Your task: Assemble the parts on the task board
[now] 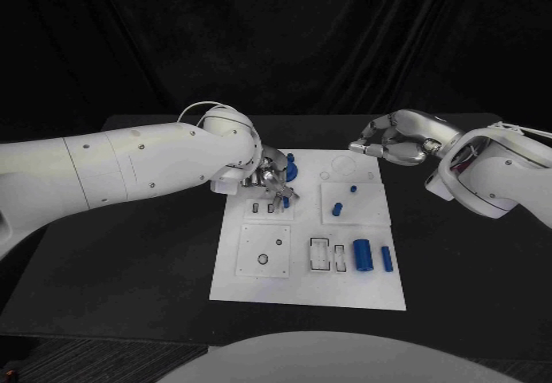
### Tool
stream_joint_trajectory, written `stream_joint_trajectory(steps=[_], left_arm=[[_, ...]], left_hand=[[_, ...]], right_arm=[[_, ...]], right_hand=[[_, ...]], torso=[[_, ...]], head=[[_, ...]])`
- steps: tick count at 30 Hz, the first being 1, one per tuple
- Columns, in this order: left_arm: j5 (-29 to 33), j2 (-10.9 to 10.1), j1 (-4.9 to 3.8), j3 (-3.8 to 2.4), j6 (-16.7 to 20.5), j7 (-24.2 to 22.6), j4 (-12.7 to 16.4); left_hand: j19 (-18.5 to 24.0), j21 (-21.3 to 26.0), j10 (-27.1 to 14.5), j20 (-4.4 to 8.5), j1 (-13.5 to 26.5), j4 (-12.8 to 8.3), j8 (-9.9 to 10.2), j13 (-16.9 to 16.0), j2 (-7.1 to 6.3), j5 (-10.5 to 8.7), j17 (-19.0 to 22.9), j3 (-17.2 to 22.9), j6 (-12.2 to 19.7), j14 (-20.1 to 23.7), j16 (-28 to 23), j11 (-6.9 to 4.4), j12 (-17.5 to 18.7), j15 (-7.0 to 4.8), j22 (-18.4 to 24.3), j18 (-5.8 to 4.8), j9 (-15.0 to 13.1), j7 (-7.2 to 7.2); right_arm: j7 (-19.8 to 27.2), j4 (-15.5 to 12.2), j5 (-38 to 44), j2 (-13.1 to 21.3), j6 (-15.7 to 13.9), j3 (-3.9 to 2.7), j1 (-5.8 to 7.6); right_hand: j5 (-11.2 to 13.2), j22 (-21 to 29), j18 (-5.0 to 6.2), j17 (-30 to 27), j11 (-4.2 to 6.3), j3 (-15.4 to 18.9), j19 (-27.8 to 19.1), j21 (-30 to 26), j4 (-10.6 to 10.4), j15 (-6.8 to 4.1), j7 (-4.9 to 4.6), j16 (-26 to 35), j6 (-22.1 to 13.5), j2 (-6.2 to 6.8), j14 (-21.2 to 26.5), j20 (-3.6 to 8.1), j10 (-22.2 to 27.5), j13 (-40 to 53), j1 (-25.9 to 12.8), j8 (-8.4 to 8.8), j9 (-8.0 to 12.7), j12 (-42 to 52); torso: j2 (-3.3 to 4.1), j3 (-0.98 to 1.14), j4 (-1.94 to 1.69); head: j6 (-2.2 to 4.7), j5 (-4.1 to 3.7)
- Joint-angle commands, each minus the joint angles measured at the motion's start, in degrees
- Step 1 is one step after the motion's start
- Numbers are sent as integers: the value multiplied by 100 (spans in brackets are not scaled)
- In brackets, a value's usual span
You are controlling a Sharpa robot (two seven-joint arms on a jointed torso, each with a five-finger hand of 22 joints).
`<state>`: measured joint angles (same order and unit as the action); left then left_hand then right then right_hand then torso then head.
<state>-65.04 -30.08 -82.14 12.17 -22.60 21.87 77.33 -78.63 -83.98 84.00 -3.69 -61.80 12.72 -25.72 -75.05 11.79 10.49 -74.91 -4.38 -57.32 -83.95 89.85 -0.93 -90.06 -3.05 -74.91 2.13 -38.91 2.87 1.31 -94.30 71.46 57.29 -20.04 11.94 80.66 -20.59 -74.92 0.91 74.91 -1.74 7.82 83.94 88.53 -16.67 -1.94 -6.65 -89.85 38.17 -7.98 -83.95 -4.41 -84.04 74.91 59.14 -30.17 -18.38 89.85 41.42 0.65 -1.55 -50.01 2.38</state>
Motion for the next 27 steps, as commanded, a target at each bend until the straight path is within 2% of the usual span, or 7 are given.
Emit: stream_joint_trajectory(steps=[1, 9, 20, 27], left_arm=[[-22, 15, 17, -4, -135, -45, -7], [-22, 25, 32, -4, -171, -42, -14], [-22, 36, 41, -4, -201, -45, -10], [-22, 40, 42, -4, -190, -52, -16]], left_hand=[[26, 27, 600, -7, 4, -24, 45, -1495, -70, 28, -1509, 51, -58, -605, 15, 47, 6, 39, -356, 105, 6, -15], [28, 33, 600, -8, -10, -58, 77, -1495, -78, 45, -1509, 87, -96, -605, 15, 44, 6, 38, -355, 106, 5, -21], [61, 80, 600, 4, -137, -340, 294, -1495, -141, 147, -1509, 385, -198, -605, 15, 22, 6, 17, -330, 118, -21, -47], [44, 97, 600, 21, -182, -595, 477, -1495, -254, 458, -1509, 758, -260, -605, 15, 5, 6, 1, -354, 117, -74, -64]], right_arm=[[14, 7, 5, 0, -92, -4, -16], [16, 35, 5, -16, -74, -4, -22], [12, 65, 5, -44, -34, -4, -46], [-2, 77, 5, -57, -3, -4, -51]], right_hand=[[-40, -1441, -40, 1509, 6, 32, 495, -18, 11, 15, -3, -15, 28, -2, -605, -16, -596, 1509, 51, -30, -7, 15], [-43, -1438, -37, 1509, 6, 34, 490, -26, 9, 15, -2, -15, 35, -6, -605, -16, -596, 1509, 57, -33, -7, 15], [-49, -1436, -36, 1509, 5, 36, 486, -31, 9, 15, -1, -15, 45, -12, -605, -15, -596, 1509, 66, -39, -7, 15], [-62, -1426, -28, 1509, 3, 40, 470, -55, 19, 16, 1, -15, 62, -18, -605, -16, -596, 1509, 113, -49, -5, 15]], torso=[[-2, 2, 2], [1, 3, 8], [2, 6, 0], [1, 6, -2]], head=[[1, -4], [1, 4], [1, 2], [1, -3]])
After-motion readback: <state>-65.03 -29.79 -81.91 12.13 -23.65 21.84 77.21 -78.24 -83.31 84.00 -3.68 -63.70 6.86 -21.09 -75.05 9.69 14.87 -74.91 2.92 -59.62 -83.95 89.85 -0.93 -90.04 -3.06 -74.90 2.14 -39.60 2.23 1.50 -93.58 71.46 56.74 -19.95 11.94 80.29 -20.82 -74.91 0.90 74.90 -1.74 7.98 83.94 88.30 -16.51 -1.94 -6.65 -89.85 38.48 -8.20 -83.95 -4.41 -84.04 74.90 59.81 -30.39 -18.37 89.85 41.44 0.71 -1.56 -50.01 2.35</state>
